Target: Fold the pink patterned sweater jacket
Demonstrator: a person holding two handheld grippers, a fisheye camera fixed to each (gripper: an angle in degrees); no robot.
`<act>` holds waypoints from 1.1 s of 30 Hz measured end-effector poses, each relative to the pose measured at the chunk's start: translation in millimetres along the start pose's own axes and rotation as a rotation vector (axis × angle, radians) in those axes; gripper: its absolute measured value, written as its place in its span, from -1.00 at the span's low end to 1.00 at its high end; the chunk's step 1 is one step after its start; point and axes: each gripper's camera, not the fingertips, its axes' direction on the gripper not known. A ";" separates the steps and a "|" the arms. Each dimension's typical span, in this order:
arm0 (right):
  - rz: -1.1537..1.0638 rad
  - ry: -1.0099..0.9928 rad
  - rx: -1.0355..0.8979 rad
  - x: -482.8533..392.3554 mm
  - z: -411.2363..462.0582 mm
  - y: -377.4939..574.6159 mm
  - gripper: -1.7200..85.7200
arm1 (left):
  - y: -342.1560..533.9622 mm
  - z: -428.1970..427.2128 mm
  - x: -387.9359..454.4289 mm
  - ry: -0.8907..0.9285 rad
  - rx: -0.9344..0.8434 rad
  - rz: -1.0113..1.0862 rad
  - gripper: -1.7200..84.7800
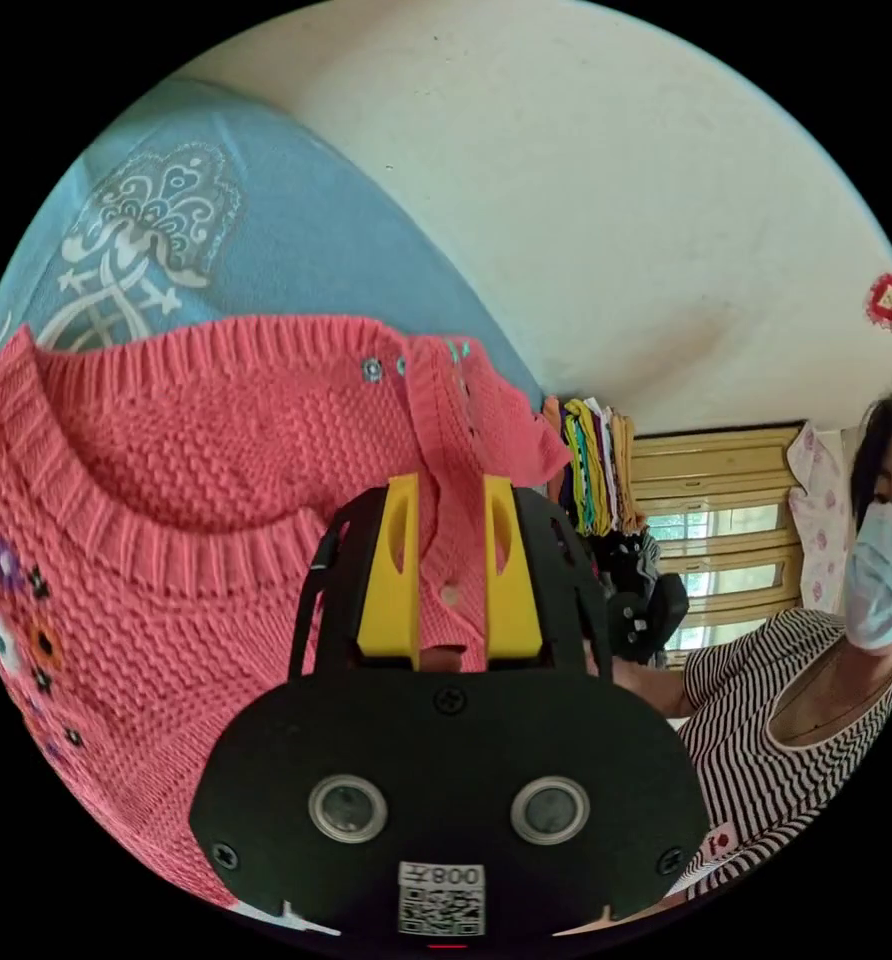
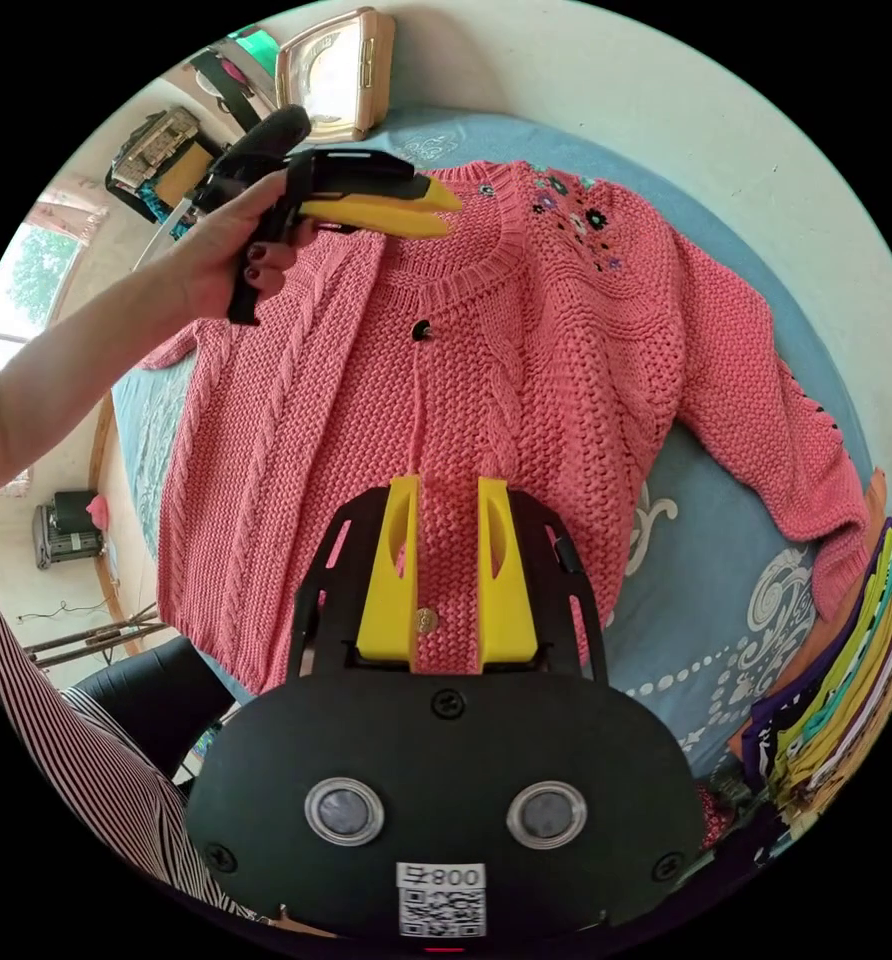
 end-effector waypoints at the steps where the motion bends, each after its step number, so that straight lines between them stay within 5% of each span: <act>1: 0.002 0.004 0.002 1.2 -1.8 -0.4 -0.75 | 2.7 4.6 1.5 -0.015 -0.017 0.007 -0.74; 8: -0.023 0.087 -0.024 0.5 4.4 -8.0 -0.77 | -7.5 50.5 14.1 -0.207 -0.102 0.077 -0.86; 13: -0.055 0.181 -0.029 -3.9 2.7 -16.9 -0.85 | -12.7 58.6 15.3 -0.181 -0.087 0.058 -0.92; 26: -0.099 -0.291 0.124 13.6 -55.2 -63.1 -0.92 | -18.2 7.7 25.1 -0.193 0.006 0.075 -0.93; 33: -0.163 -0.270 -0.031 -2.6 5.1 -108.3 -0.90 | -14.3 31.6 -0.2 -0.327 -0.101 0.011 -0.93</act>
